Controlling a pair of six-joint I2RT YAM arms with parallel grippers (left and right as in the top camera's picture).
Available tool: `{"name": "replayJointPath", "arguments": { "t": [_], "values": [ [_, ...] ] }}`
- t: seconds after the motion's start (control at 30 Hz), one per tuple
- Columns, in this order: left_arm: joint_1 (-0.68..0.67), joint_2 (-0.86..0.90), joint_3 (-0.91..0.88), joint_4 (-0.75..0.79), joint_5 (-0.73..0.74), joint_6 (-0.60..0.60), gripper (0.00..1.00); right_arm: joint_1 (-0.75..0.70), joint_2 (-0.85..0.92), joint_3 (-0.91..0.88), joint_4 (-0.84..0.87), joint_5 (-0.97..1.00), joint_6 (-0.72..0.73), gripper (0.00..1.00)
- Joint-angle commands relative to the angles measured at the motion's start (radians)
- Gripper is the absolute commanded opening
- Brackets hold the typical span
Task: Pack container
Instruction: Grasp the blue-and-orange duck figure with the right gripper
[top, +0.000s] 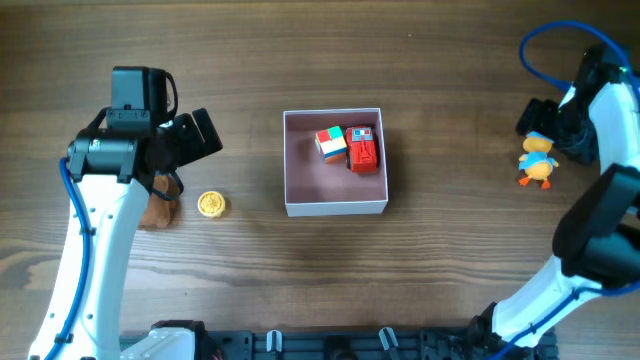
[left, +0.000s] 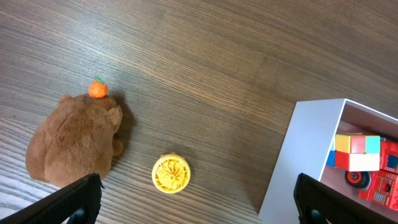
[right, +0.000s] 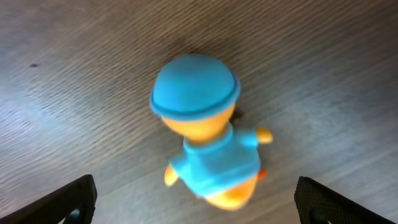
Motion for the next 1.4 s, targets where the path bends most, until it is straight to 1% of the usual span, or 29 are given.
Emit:
{"name": "replayJointPath", "arguments": {
  "t": [0.0,0.1,0.27,0.4,0.7,0.77,0.83,0.9,0.93,0.97,1.03,1.1,1.13,1.23,1.3,1.37],
  "values": [
    [0.006,-0.013,0.013,-0.001,-0.010,-0.016,1.00,-0.008,0.051,-0.011,0.024,-0.033,-0.046,1.00],
    [0.006,-0.013,0.013,-0.002,-0.010,-0.016,1.00,-0.008,0.085,-0.016,0.055,-0.035,-0.046,1.00],
    [0.006,-0.013,0.013,-0.002,-0.010,-0.016,1.00,-0.008,0.088,-0.016,0.100,-0.036,-0.073,1.00],
    [0.006,-0.013,0.013,-0.002,-0.010,-0.017,1.00,-0.020,0.111,-0.017,0.104,-0.082,-0.083,1.00],
    [0.006,-0.013,0.013,-0.006,-0.010,-0.016,1.00,-0.028,0.159,-0.019,0.103,-0.085,-0.080,0.99],
    [0.006,-0.013,0.013,-0.006,-0.010,-0.017,1.00,-0.028,0.159,-0.019,0.102,-0.089,-0.068,0.90],
    [0.006,-0.013,0.013,-0.006,-0.010,-0.016,1.00,-0.028,0.159,-0.019,0.095,-0.103,-0.068,0.77],
    [0.006,-0.013,0.013,-0.006,-0.010,-0.016,1.00,-0.028,0.159,-0.019,0.092,-0.125,-0.067,0.58],
    [0.006,-0.013,0.013,-0.006,-0.010,-0.016,1.00,-0.028,0.159,-0.019,0.090,-0.126,-0.058,0.50],
    [0.006,-0.013,0.013,-0.006,-0.010,-0.016,1.00,-0.028,0.159,-0.018,0.089,-0.126,-0.040,0.47],
    [0.006,-0.013,0.013,-0.006,-0.010,-0.016,1.00,-0.028,0.159,-0.018,0.087,-0.126,-0.038,0.36],
    [0.006,-0.013,0.013,-0.009,-0.010,-0.017,1.00,-0.028,0.159,-0.018,0.085,-0.126,-0.034,0.12],
    [0.006,-0.013,0.013,-0.010,-0.010,-0.017,1.00,-0.028,0.159,-0.018,0.080,-0.126,-0.014,0.04],
    [0.019,-0.013,0.013,-0.010,-0.010,-0.017,1.00,-0.021,0.139,-0.018,0.061,-0.145,0.012,0.04],
    [0.051,-0.018,0.013,-0.010,-0.010,-0.016,1.00,0.003,0.092,-0.013,0.048,-0.179,0.014,0.05],
    [0.075,-0.023,0.013,-0.013,-0.010,-0.016,1.00,0.071,-0.017,0.003,0.034,-0.185,0.037,0.04]
  ]
}}
